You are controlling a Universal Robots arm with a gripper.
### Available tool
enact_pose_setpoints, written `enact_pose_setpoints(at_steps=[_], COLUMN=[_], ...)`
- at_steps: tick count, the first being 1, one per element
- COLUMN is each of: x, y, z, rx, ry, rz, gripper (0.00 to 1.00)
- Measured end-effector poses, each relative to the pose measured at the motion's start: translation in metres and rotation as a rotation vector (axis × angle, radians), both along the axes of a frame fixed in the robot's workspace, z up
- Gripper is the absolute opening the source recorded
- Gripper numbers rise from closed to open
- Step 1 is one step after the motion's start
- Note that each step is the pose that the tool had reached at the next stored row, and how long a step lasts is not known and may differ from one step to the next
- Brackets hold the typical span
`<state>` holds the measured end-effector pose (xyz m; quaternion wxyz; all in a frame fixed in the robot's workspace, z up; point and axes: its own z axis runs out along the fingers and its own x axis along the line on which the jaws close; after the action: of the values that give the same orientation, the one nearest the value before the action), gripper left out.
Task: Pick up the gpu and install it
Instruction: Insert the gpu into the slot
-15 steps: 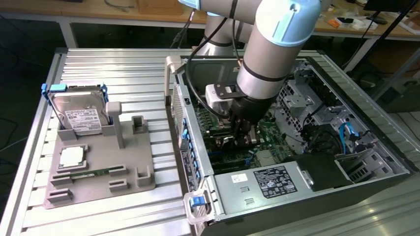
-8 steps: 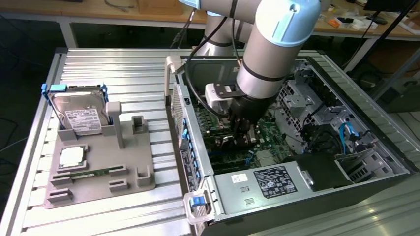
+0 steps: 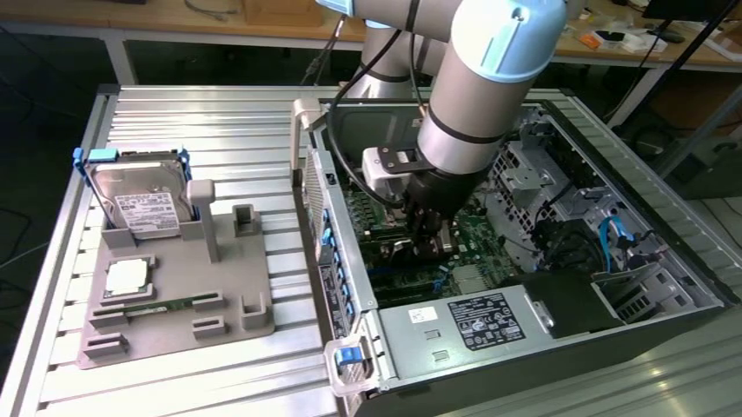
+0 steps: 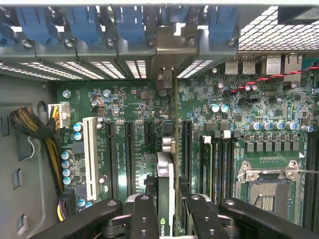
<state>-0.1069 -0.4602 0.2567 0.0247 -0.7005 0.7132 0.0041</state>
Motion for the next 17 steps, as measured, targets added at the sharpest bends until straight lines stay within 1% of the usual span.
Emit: enact_pose_setpoints(at_steps=[17], x=[0.0], y=[0.0024], z=[-0.0001], rx=[0.0003], ry=[0.0001], rz=[0.0], gripper=[0.27])
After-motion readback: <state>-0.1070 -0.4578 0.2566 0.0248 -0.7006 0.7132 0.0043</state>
